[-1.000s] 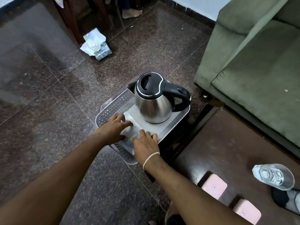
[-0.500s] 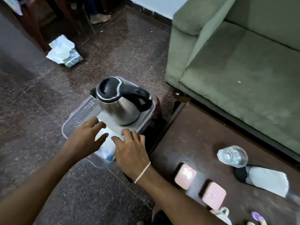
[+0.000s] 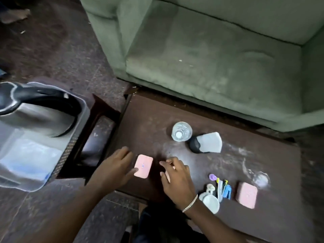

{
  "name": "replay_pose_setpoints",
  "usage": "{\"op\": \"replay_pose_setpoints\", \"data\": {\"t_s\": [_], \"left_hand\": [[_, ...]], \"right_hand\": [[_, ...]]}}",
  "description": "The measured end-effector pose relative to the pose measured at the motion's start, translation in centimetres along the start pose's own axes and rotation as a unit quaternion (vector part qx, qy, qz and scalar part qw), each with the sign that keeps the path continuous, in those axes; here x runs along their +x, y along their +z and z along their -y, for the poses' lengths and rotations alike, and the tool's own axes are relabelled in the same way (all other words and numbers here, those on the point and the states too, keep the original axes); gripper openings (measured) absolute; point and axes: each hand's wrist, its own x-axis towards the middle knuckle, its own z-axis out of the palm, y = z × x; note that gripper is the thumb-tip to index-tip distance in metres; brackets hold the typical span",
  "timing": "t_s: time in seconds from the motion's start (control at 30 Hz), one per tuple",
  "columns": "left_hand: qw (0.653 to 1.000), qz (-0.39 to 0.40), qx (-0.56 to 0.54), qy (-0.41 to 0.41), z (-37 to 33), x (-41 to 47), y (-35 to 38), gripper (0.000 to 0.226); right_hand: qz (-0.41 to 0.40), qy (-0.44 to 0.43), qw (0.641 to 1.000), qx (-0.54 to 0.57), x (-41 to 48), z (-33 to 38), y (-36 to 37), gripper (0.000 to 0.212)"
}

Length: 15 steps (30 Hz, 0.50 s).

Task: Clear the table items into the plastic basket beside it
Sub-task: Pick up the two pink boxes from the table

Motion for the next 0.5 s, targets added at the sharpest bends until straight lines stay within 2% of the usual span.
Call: {"op": "replay_pose_setpoints", "data": {"t_s": [0.13, 0.3, 0.4, 0.5], "left_hand": [[0.993, 0.119, 0.022, 0.004, -2.0, 2.9, 3.7, 0.08], [0.978, 0.196, 0.053, -0.047, -2.4, 4.3, 5.9, 0.127], [0.972, 0.216, 0.072, -0.05, -2.1, 4.4, 6.7, 0.137], [0.972, 0.22, 0.077, -0.04, -2.1, 4.4, 7.4, 0.133]], "right_hand": [[0.053, 0.06, 0.996, -0.029, -1.4, -5.2, 0.2, 0.046], [0.114, 0.073, 0.99, -0.041, -1.4, -7.6, 2.0, 0.084], [0.141, 0.068, 0.987, -0.049, -1.1, -7.8, 3.3, 0.103], [0.158, 0.068, 0.983, -0.061, -0.9, -7.7, 4.5, 0.112]]}}
